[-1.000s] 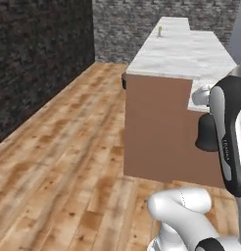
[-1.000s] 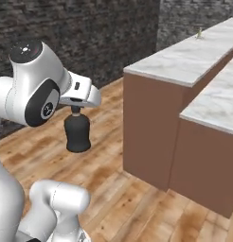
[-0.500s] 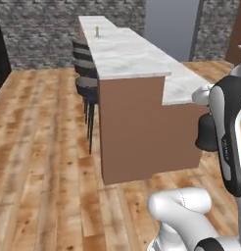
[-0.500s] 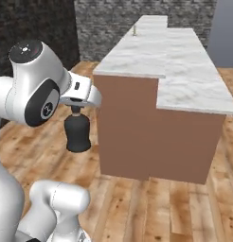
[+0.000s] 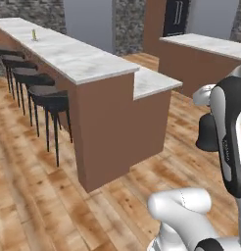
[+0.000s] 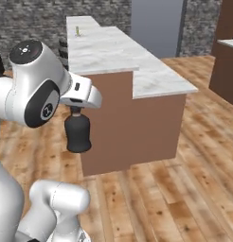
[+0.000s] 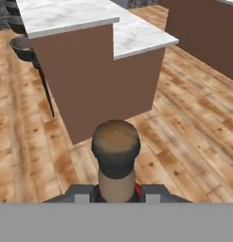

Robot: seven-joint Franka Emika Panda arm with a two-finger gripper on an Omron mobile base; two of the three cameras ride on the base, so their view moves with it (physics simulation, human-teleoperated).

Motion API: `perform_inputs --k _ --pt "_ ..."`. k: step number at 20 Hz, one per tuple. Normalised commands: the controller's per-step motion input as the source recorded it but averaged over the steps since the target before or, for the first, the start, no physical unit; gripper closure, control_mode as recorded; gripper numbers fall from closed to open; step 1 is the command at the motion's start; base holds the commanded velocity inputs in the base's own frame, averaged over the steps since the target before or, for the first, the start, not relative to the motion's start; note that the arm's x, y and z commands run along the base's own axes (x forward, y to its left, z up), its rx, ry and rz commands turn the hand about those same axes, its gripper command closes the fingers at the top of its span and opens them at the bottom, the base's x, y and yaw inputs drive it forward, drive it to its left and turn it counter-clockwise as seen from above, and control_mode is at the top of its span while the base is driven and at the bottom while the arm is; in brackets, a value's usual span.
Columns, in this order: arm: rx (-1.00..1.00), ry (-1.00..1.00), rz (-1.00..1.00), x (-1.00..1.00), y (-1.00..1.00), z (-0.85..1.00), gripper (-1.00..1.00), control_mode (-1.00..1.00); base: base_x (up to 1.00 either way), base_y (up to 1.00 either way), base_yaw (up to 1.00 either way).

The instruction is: Get the candle and the liquor from the cabinet and move them to the dining counter.

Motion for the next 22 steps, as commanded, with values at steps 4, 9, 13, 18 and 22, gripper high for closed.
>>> perform_inputs --k 4,9,13,18,22 --pt "0.00 0.00 0.00 0.00 0.00 0.00 1.00 1.00 0.21 1.00 -0.53" --pt "0.00 0.00 0.00 0.00 0.00 0.00 1.00 1.00 0.36 1.00 -0.39" --pt "0.00 0.00 0.00 0.00 0.00 0.00 1.00 1.00 0.38 1.00 -0.31" --pt "0.00 0.00 0.00 0.00 0.00 0.00 1.00 1.00 0.35 1.00 -0.31" --pt "0.00 0.00 0.00 0.00 0.00 0.00 1.00 1.00 0.26 1.00 -0.35"
